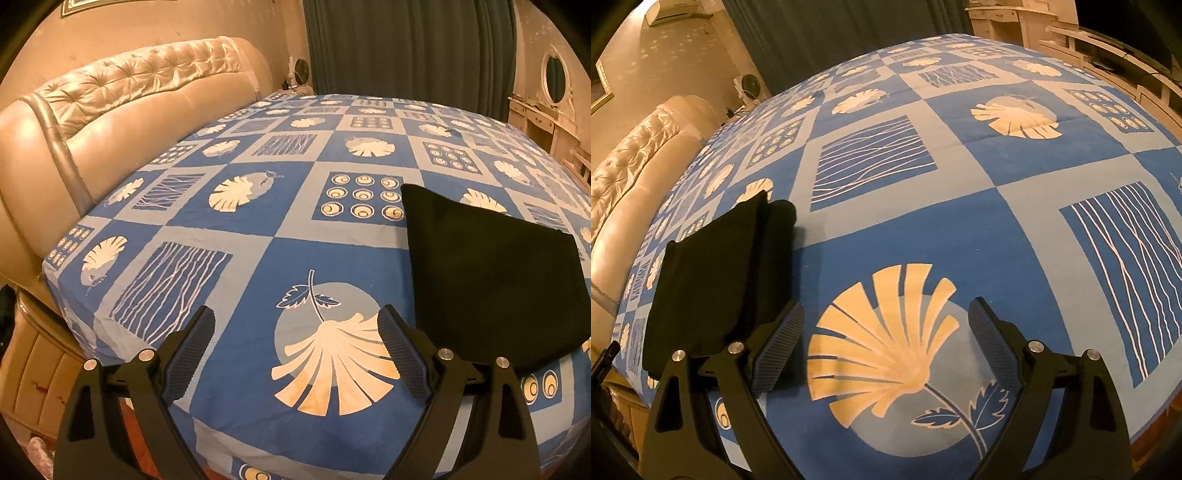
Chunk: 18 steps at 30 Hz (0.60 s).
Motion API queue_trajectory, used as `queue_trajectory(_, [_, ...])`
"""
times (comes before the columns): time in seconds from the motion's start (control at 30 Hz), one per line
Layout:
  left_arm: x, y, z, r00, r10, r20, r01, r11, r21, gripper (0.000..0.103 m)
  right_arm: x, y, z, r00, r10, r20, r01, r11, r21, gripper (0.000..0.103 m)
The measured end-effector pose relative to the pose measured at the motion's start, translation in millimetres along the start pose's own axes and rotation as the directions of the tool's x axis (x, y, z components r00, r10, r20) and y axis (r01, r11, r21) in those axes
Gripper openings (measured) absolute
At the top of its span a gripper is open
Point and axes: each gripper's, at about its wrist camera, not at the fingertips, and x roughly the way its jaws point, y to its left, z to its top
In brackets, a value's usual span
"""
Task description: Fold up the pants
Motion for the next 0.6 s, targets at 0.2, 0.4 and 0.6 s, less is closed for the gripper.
queue_trajectory(0.2, [-14,1,5,1.0,0.006,0.019,-0.006,1.0,-0.01,0.089,1,6,-3,1.0,0.011,-0.014,-0.011,1.0,-0.013,0.09])
queue_trajectory(0.4, [-23,-1,7,0.999,0.02,0.034,-0.02,1.0,-0.009,0.089,4,10,-6,0.999,0.015,-0.03,-0.016,1.0,-0.026,0.09])
queue_trajectory(0.6, [-29,-2,3,0.995,0.065,0.07,-0.062,0.997,-0.035,0.089,6,12,-8,0.999,0.014,-0.036,-0.015,0.999,-0.03,0.09])
